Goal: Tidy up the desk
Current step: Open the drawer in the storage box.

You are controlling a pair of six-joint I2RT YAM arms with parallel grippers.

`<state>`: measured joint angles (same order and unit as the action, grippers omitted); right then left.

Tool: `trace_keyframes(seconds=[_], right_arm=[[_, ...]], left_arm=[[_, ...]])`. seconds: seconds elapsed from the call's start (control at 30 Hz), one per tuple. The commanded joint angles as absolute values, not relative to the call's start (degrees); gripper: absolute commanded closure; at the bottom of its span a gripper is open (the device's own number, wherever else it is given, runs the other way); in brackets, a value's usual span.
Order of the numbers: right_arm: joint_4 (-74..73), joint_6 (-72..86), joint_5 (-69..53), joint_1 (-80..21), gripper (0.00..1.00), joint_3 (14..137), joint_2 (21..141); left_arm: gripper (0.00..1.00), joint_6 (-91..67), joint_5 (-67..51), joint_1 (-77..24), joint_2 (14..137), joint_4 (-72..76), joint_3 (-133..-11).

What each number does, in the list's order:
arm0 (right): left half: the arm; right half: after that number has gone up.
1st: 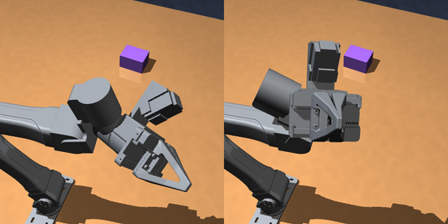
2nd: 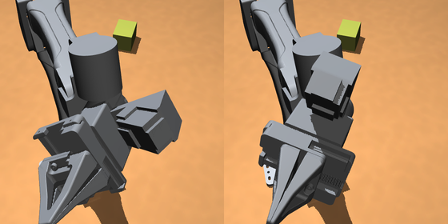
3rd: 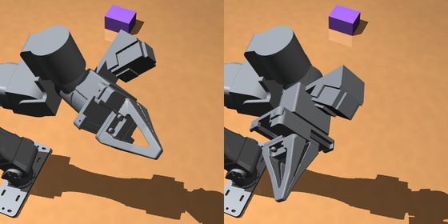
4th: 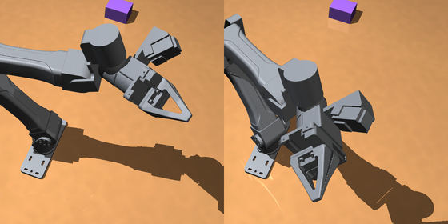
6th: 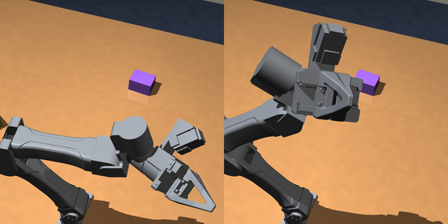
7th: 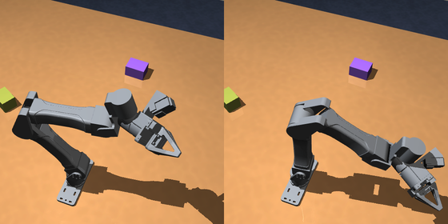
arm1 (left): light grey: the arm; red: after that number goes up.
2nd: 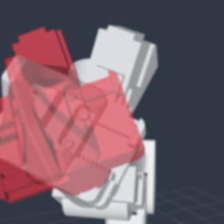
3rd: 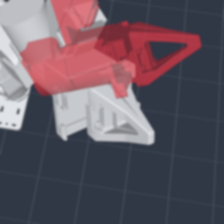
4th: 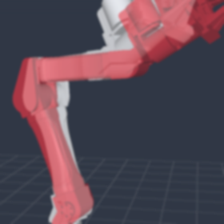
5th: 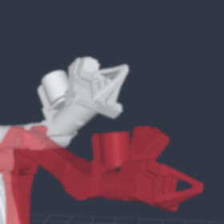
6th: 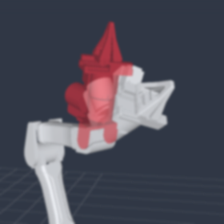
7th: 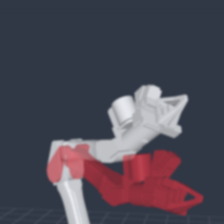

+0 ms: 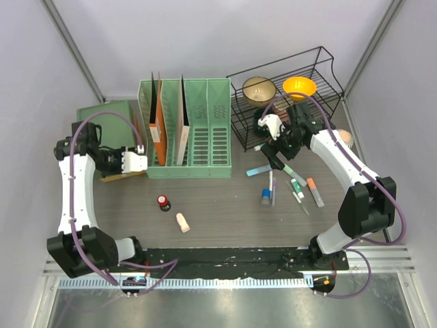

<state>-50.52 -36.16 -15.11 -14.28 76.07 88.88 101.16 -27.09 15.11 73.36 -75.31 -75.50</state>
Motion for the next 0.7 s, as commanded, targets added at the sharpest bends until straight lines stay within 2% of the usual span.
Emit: trace_keyframes(seconds=[0.0, 0.3, 0.67], right_arm=[[-48.96, -36.91, -14.94, -14.33, 0.00, 75.67, 88.42], [-48.78, -36.83, -15.29, -14.41, 0.00, 75.41, 88.42], [-48.43, -37.18, -15.21, -14.33, 0.00, 74.62, 88.68]], left_arm=[[1.00, 103.89, -27.07, 14.41, 70.14, -95.18, -72.78], [1.00, 101.78, -28.04, 14.24, 72.95, -95.10, -77.34], [1.00, 98.71, -22.16, 12.66, 78.22, -95.10, -82.09]])
